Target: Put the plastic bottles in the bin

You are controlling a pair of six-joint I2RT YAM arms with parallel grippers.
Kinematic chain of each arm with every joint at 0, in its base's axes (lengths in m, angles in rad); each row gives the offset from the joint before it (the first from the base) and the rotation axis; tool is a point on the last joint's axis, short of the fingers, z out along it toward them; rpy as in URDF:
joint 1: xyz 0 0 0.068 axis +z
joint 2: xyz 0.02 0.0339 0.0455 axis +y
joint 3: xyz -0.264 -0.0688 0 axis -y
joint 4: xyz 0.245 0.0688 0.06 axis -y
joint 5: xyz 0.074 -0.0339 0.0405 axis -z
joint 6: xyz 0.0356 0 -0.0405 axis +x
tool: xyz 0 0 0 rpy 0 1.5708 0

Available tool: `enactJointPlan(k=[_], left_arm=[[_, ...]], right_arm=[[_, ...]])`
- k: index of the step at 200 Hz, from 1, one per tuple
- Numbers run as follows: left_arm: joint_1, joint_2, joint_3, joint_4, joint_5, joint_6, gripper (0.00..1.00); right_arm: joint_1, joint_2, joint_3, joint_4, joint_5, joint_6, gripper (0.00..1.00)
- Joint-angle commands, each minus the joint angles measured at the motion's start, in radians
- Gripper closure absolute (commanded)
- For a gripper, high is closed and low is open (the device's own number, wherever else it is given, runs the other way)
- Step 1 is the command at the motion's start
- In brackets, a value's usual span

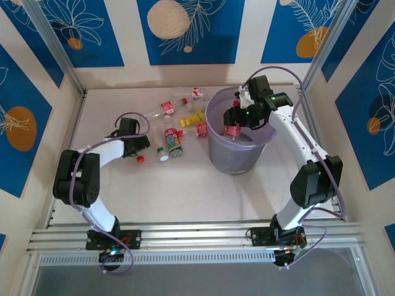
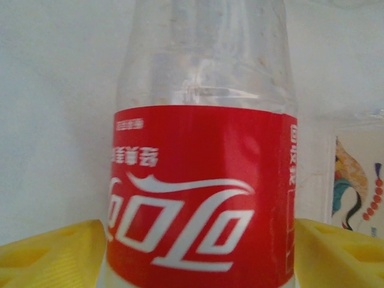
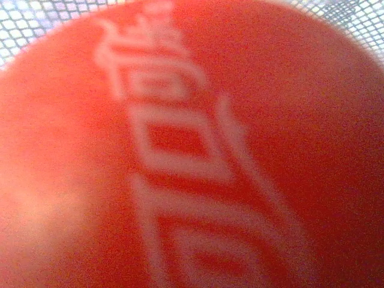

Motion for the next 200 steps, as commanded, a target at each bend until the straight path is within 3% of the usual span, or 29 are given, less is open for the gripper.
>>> enactJointPlan(k=[1, 47, 92, 133, 174, 200], left_arm=[[0.012, 0.021, 0.022, 0.017, -0.012, -0.015, 0.23], [0.012, 0.025, 0.016, 0.025, -0.016, -0.012, 0.30], [0.013, -0.015, 0.021, -0.001, -0.032, 0.012, 0.41], [0.010, -0.147, 0.042, -0.062, -0.018, 0.066, 0.51], [-0.015, -0.336, 0.045, -0.079, 0.088, 0.115, 0.53], [-0.099, -0.444, 0.047, -0.033, 0.214, 0.161, 0.53]], right_arm=[[0.001, -0.004, 0.000, 0.003, 0.004, -0.011, 0.36], [-0.006, -0.029, 0.050, -0.040, 0.011, -0.024, 0.24], [-0.009, -0.097, 0.120, -0.122, 0.043, -0.027, 0.23], [-0.001, -0.186, 0.195, -0.164, 0.048, 0.001, 0.23], [0.089, -0.203, 0.271, -0.138, 0.036, 0.043, 0.23], [0.153, -0.178, 0.315, -0.074, -0.008, 0.083, 0.22]])
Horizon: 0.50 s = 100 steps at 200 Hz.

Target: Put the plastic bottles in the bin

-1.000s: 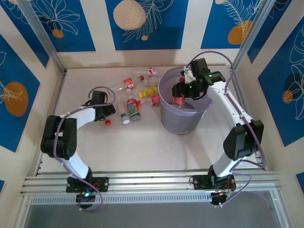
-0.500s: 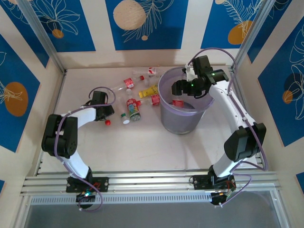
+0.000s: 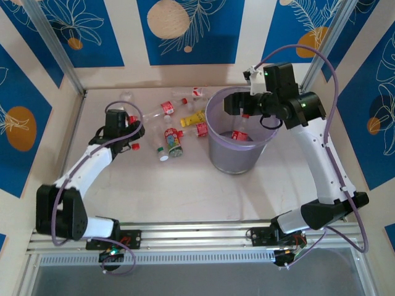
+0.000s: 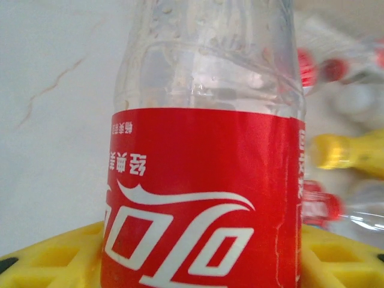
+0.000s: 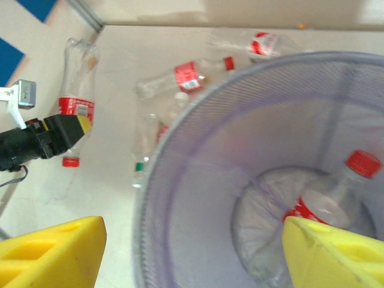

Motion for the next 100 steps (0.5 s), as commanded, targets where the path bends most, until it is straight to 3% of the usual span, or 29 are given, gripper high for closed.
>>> enactJointPlan(k=[1, 55, 100], left_arm=[[-0.076, -0.087, 0.027, 0.023, 0.141, 0.067, 0.53], [-0.264, -0.205, 0.024, 0.122, 0.276, 0.110, 0.53], [-0.321, -0.232, 0.000, 0.196, 0.327, 0.116, 0.53]], right_arm=[[0.052, 0.029, 0.046, 0.053, -0.056, 0.054, 0.22], [0.161, 0.177, 0.154, 0.151, -0.172, 0.134, 0.19], [0.201, 0.322, 0.240, 0.196, -0.217, 0.180, 0.16]])
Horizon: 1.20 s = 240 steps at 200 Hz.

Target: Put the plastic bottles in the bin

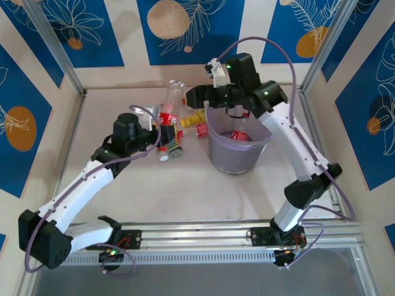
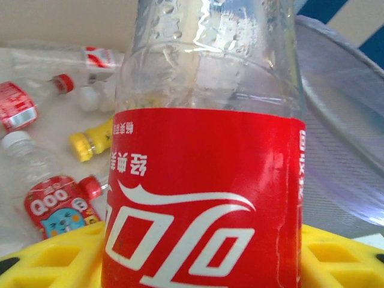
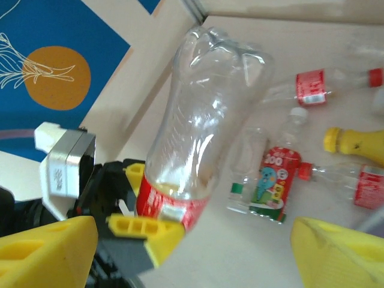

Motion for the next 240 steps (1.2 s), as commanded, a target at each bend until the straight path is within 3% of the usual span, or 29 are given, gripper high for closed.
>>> enactJointPlan(k=[1, 74, 129, 143, 178, 222, 240], left_arm=[[-0.020, -0.032, -0.003, 0.077, 0.054, 0.025, 0.53], [-0.029, -0.041, -0.031, 0.126, 0.064, 0.042, 0.53], [-0.029, -0.038, -0.041, 0.134, 0.056, 0.049, 0.52], [-0.029, -0.041, -0.045, 0.129, 0.044, 0.051, 0.44], [-0.029, -0.057, -0.056, 0.121, 0.033, 0.051, 0.01], [-0.027, -0.121, -0.105, 0.116, 0.009, 0.041, 0.00], [-0.027, -0.135, -0.125, 0.089, -0.048, 0.034, 0.00]], right_arm=[[0.012, 0.055, 0.053, 0.043, -0.055, 0.044, 0.16], [0.042, 0.241, 0.177, 0.063, -0.095, 0.076, 0.15], [0.046, 0.279, 0.205, 0.072, -0.127, 0.089, 0.35], [0.045, 0.272, 0.206, 0.071, -0.118, 0.086, 0.38], [0.032, 0.263, 0.239, 0.052, -0.094, 0.061, 0.43], [-0.021, 0.200, 0.311, 0.013, -0.015, 0.002, 0.47], [-0.068, 0.157, 0.331, -0.008, 0.008, -0.010, 0.49]])
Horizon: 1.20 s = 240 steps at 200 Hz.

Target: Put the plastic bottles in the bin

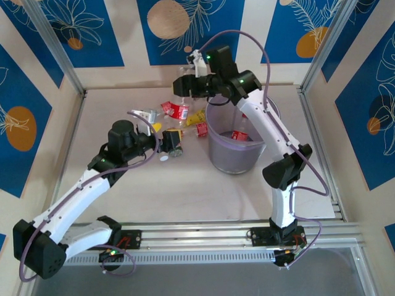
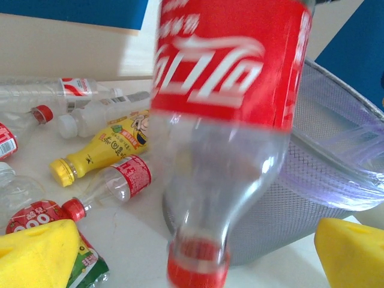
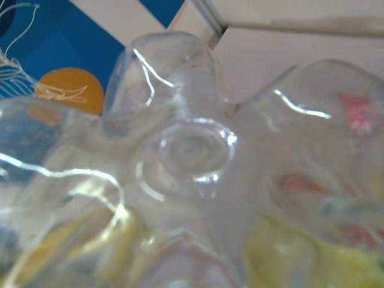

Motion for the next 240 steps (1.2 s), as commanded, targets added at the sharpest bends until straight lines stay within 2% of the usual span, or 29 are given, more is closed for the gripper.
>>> enactJointPlan(k=[1, 23, 39, 90, 110, 181, 240], left_arm=[[-0.006, -0.029, -0.027, -0.016, -0.072, -0.006, 0.00], [-0.002, -0.017, -0.023, -0.102, -0.225, -0.039, 0.00], [0.013, 0.012, -0.019, -0.151, -0.292, -0.077, 0.00], [0.087, 0.131, -0.022, -0.165, -0.331, -0.208, 0.03], [0.113, 0.199, -0.012, -0.165, -0.339, -0.234, 0.04], [0.124, 0.384, 0.016, -0.181, -0.392, -0.255, 0.11], [0.125, 0.452, 0.027, -0.163, -0.411, -0.249, 0.12]], right_arm=[[-0.059, -0.099, 0.055, -0.044, 0.050, -0.044, 0.49], [-0.125, -0.174, 0.029, -0.064, 0.081, -0.055, 0.52], [-0.175, -0.240, -0.026, -0.068, 0.113, -0.064, 0.53], [-0.406, -0.437, -0.273, -0.068, 0.100, -0.038, 0.59], [-0.451, -0.482, -0.375, -0.059, 0.091, -0.044, 0.60], [-0.422, -0.491, -0.603, -0.056, 0.154, -0.075, 0.61], [-0.328, -0.413, -0.709, -0.009, 0.190, -0.078, 0.61]])
